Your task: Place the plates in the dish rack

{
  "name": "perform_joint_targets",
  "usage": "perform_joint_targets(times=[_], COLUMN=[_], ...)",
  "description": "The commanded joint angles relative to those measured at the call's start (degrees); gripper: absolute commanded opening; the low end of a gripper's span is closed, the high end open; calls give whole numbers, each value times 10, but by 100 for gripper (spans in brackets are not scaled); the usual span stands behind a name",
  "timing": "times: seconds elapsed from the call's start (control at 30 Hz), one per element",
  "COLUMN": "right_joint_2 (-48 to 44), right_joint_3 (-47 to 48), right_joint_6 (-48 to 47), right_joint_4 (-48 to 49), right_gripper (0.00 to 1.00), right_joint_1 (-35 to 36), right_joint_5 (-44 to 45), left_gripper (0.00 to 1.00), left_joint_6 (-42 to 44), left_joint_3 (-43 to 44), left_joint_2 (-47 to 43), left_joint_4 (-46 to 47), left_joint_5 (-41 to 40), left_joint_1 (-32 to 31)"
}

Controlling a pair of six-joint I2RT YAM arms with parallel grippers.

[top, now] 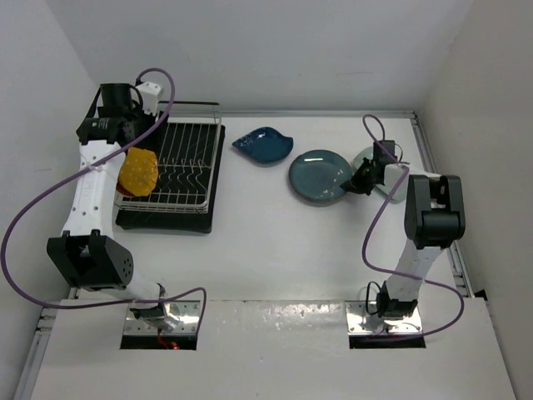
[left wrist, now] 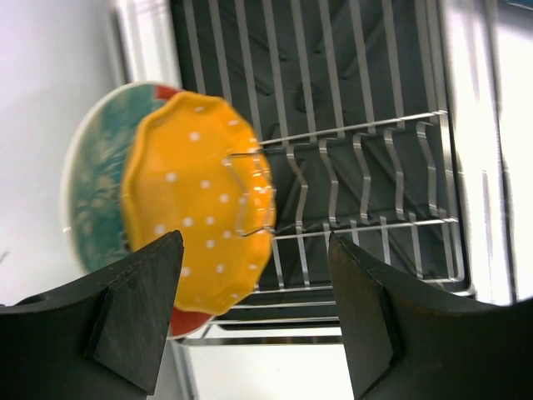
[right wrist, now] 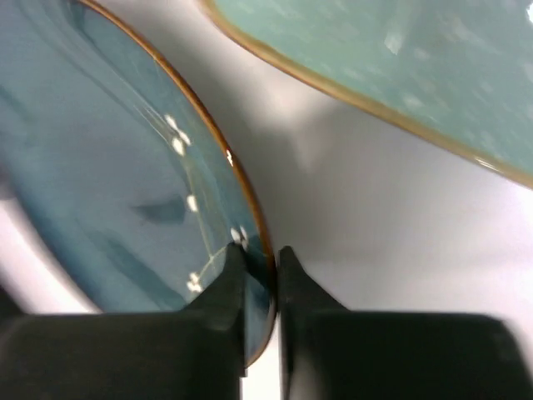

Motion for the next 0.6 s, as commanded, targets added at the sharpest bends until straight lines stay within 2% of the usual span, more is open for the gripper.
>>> perform_joint_targets(times=[0.0, 0.17, 0.27, 0.33, 0.4, 0.43, 0.57], right_joint_2=[-5, -122, -212, -264, -289, -291, -289], right_joint_3=[-33, -97, -84, -47, -26, -9, 22], right_joint_6=[-4, -63, -104, -152, -186, -197, -160], right_joint_4=[37, 53, 52, 48, 51, 56, 123], right_gripper=[0, 0, 0, 0, 0, 0, 0], right_joint_1=[-6, -3, 14, 64, 110, 121, 168], right_joint_5=[-15, -28, -46, -64, -102, -165, -269], left_gripper=[75, 79, 80, 84, 86, 88, 89], left_joint_6=[-9, 5, 11, 17, 23, 23, 23], left_joint_3=[4, 4, 9, 15, 30, 42, 78], left_joint_2=[-8, -3, 10, 24, 35, 41, 71], left_joint_4=[-11, -28, -35, -40, -46, -46, -46], left_joint_5=[72, 127, 162, 210, 244, 271, 313], left_joint_1=[-7, -33, -63, -87, -104, -120, -157])
